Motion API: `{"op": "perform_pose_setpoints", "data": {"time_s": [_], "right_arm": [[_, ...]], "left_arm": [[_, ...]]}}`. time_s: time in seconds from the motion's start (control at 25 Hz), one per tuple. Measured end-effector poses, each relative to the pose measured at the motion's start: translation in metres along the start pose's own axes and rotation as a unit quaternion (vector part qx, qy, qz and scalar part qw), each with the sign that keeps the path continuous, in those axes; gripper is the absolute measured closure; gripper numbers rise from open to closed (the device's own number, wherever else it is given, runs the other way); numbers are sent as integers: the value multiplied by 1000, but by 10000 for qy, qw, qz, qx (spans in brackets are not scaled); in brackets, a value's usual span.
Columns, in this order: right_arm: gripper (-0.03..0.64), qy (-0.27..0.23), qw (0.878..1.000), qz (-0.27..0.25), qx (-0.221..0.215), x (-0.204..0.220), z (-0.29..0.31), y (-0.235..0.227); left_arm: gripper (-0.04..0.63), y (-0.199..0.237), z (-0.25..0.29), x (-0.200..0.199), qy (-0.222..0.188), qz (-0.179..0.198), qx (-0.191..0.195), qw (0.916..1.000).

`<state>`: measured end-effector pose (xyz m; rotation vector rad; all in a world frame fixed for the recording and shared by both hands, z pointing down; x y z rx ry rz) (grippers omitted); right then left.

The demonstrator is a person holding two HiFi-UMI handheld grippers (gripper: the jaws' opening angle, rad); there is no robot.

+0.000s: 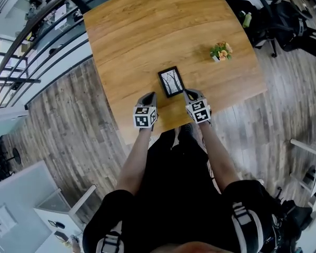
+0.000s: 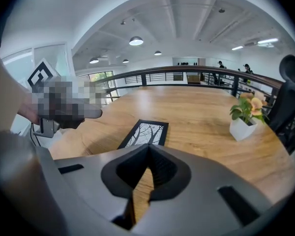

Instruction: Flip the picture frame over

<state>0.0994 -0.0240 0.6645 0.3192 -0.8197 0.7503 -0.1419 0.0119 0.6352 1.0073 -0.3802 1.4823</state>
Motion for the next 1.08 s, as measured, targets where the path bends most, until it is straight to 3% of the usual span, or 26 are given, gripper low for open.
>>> {"op": "perform_pose_setpoints", "data": {"time_s": [0.56, 1.08], "right_arm": [[609, -38, 9985, -356, -423, -9, -24, -12], [609, -199, 9945, -791, -662, 4, -61, -1]], "left_arm": [[575, -30, -23, 6, -278, -275, -412, 9984], [575, -57, -49, 22, -472, -226, -680, 9963]]}}
Point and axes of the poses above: the fingertips, and each gripper's own axes: z forward along the fingers, y to its left, x out of its underside, the point moved 10 cm from there along -z, backward along the fingers, and after that the axes turned 3 degrees about -z, right-handed, at the moved point
